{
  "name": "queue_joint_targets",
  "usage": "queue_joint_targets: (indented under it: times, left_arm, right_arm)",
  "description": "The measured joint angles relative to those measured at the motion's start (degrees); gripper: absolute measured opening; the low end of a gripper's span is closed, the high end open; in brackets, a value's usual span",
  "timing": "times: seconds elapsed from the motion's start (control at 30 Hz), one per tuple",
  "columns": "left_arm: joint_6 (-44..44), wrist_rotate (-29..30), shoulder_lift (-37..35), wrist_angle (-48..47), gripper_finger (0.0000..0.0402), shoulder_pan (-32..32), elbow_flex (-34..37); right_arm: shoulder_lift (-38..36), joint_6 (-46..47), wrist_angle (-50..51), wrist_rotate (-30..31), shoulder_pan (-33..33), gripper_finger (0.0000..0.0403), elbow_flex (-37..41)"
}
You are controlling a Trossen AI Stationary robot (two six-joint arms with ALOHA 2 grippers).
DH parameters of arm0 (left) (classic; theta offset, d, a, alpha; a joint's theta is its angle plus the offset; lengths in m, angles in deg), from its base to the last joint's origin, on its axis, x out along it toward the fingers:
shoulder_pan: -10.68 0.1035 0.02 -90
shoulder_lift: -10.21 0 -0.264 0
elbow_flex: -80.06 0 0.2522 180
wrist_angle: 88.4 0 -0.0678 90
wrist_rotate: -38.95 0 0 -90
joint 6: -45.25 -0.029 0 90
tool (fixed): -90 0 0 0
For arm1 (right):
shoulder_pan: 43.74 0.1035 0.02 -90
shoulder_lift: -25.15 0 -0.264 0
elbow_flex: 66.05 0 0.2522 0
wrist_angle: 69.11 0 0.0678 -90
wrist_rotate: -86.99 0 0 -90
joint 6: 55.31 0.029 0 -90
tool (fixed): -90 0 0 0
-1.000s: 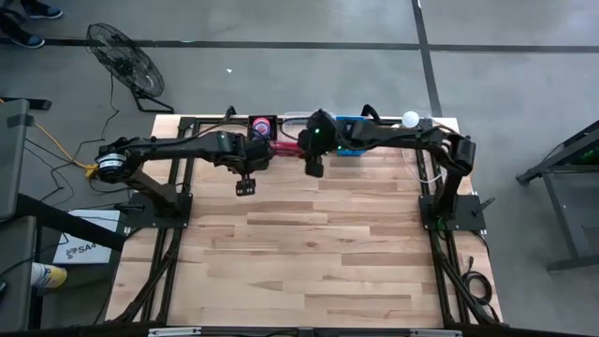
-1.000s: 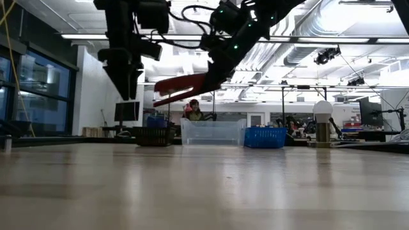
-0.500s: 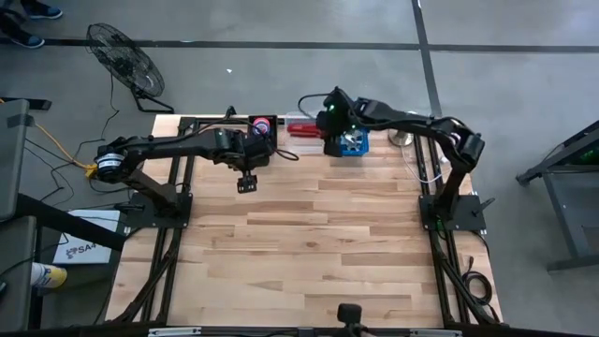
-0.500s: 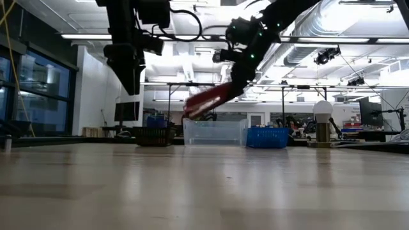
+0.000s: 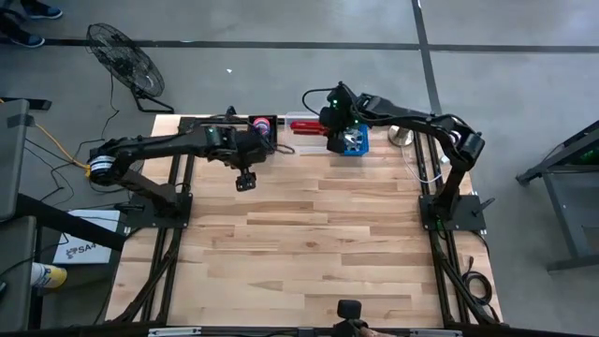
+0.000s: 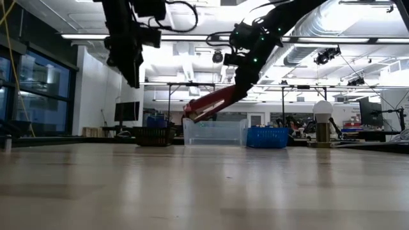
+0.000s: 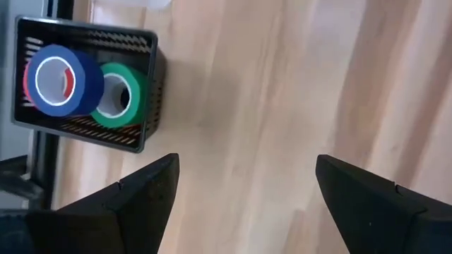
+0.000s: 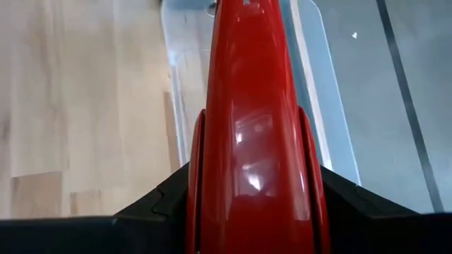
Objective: Pick and place Stapler, Stapler remover, tape
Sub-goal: Put the red stapler into the transparent bin
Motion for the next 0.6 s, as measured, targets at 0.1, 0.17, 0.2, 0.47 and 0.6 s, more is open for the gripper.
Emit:
queue_joint_targets:
  times: [0.1,0.17,0.2,0.47,0.6]
  left_arm:
    - [0.84,-3.87,-3.04,1.39,0.0327,2.22,0.0]
    - [1.17,-6.61,-5.59,2.36,0.0327,4.3,0.0]
    - [1.18,-7.96,-6.8,2.71,0.0327,5.44,0.0]
    - [2.73,-23.63,-13.44,9.86,0.0327,14.53,0.0]
    - [4.16,-29.73,-15.0,14.51,0.0327,18.4,0.0]
  right_arm:
    - [0.47,-0.08,-0.32,-0.32,-0.48,0.0189,0.0]
    - [0.49,-0.13,-0.69,-1.43,-0.75,0.0189,0.0]
    - [0.49,-0.13,-1.39,-1.89,-0.89,0.0189,0.0]
    - [2.17,-0.06,-4.0,-3.41,-2.51,0.0189,-0.11]
    - [4.86,-0.07,-4.62,-4.28,-2.51,0.0189,-0.1]
